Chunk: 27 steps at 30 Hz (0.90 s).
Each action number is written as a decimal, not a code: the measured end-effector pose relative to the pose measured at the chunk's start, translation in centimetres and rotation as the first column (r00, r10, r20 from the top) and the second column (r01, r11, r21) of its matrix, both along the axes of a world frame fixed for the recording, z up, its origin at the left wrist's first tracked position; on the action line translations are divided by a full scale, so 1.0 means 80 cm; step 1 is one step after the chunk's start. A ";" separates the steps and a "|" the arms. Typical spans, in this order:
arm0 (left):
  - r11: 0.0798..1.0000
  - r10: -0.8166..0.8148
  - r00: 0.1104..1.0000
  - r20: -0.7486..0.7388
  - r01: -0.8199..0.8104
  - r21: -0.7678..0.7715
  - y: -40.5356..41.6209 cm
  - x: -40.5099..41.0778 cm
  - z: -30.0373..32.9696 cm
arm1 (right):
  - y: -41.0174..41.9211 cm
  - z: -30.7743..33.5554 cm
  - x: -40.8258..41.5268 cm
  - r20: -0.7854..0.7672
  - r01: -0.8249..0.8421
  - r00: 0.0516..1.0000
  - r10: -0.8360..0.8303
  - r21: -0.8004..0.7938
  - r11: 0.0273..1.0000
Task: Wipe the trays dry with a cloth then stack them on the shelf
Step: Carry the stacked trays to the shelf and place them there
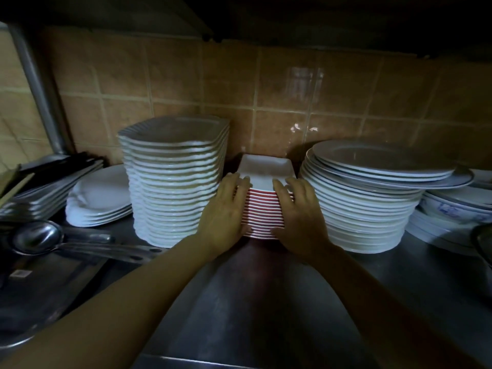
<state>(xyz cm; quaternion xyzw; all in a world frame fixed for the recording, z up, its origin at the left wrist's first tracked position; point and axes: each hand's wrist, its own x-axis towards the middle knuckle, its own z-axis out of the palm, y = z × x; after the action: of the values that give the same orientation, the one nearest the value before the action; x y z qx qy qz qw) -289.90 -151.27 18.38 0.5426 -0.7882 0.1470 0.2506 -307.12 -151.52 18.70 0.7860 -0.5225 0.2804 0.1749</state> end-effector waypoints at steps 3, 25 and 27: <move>0.999 0.005 0.998 -0.064 -0.003 0.043 0.026 0.005 -0.003 | 0.015 0.003 0.009 0.037 -0.033 0.999 0.032 0.011 0.999; 0.853 0.514 0.858 0.001 -0.512 0.100 0.353 0.342 -0.002 | 0.236 -0.001 0.358 0.006 -0.534 0.838 0.545 0.212 0.819; 0.807 0.583 0.812 -0.001 -0.579 0.116 0.404 0.383 -0.008 | 0.269 -0.007 0.413 0.014 -0.596 0.794 0.608 0.217 0.773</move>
<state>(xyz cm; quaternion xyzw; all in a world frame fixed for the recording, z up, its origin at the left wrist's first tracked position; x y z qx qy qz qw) -259.26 -118.91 17.71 0.7732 -0.5866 0.1628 0.1777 -274.05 -130.03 18.11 0.9332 -0.2651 0.2424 0.0066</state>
